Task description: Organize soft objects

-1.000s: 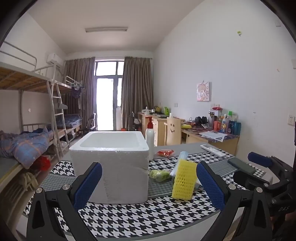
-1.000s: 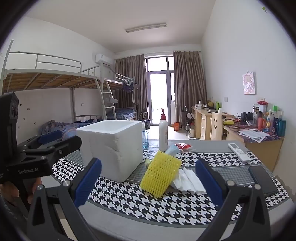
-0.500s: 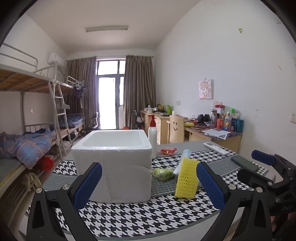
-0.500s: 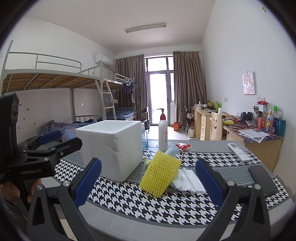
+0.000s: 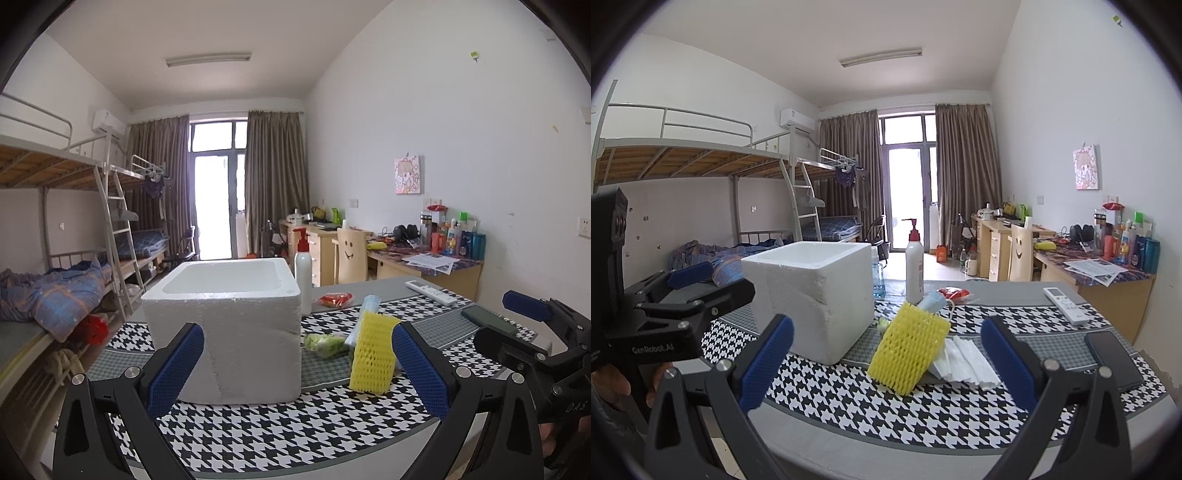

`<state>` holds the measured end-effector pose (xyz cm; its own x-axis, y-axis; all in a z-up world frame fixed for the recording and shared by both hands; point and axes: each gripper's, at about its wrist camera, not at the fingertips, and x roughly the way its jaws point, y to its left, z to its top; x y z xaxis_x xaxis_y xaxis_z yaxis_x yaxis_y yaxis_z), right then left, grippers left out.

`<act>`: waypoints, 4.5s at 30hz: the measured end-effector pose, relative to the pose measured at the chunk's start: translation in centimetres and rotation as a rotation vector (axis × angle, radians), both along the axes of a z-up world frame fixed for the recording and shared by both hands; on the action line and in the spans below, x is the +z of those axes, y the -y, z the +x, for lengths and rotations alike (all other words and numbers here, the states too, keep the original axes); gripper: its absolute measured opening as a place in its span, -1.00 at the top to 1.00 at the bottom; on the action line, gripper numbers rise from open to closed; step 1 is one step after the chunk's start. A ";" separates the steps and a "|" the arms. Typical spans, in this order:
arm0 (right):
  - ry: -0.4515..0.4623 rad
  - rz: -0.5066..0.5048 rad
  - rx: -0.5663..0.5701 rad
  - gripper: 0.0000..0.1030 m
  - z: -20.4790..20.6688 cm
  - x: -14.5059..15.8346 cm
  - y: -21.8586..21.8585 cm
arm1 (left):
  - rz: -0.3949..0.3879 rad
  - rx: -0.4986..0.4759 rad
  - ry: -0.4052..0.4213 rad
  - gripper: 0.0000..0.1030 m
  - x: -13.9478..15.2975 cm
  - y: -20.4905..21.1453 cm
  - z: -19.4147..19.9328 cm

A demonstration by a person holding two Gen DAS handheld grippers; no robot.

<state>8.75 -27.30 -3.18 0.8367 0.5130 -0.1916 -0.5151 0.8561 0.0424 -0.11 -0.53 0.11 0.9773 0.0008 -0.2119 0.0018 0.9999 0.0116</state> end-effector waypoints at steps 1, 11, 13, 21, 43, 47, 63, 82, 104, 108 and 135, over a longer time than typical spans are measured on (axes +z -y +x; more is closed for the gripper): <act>-0.001 0.000 0.000 -0.99 0.0 0.0 0.0 | -0.001 -0.002 0.000 -0.98 0.0 0.0 0.0; -0.003 0.002 0.001 -0.99 -0.1 -0.1 0.1 | -0.005 0.009 -0.003 -0.98 0.0 0.1 0.1; -0.006 0.002 -0.002 -0.99 0.0 -0.1 0.1 | -0.003 0.011 -0.005 -0.98 0.0 0.1 0.2; -0.011 0.008 -0.002 -0.99 0.3 0.0 0.3 | 0.000 0.006 -0.019 -0.98 -0.2 0.3 0.8; -0.066 -0.003 -0.078 -0.99 3.6 -1.5 2.7 | 0.007 -0.071 -0.077 -0.98 -1.2 1.9 3.8; -0.085 -0.015 -0.092 -0.99 4.5 -2.1 3.2 | 0.016 -0.100 -0.110 -0.98 -1.7 2.8 4.8; -0.176 -0.030 -0.114 -0.99 8.4 -3.9 4.9 | 0.055 -0.169 -0.232 -0.98 -3.7 5.5 9.3; -0.263 -0.047 -0.111 -0.99 11.6 -5.4 5.5 | 0.101 -0.177 -0.369 -0.97 -6.5 6.9 14.1; -0.327 -0.077 -0.072 -0.99 14.3 -6.2 4.6 | 0.082 -0.205 -0.471 -0.33 -8.1 7.3 16.6; -0.342 -0.081 -0.067 -0.99 14.7 -6.4 4.5 | 0.081 -0.206 -0.467 -0.22 -8.2 7.3 16.4; -0.497 -0.170 -0.029 -0.82 17.5 -8.2 2.1 | 0.050 -0.293 -0.485 0.79 -8.2 6.4 14.8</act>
<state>26.26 -29.35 -11.41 0.6372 0.4179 -0.6476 -0.4441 0.8858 0.1346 14.70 -6.92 -8.04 0.7290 -0.2340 -0.6432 0.2958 0.9552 -0.0122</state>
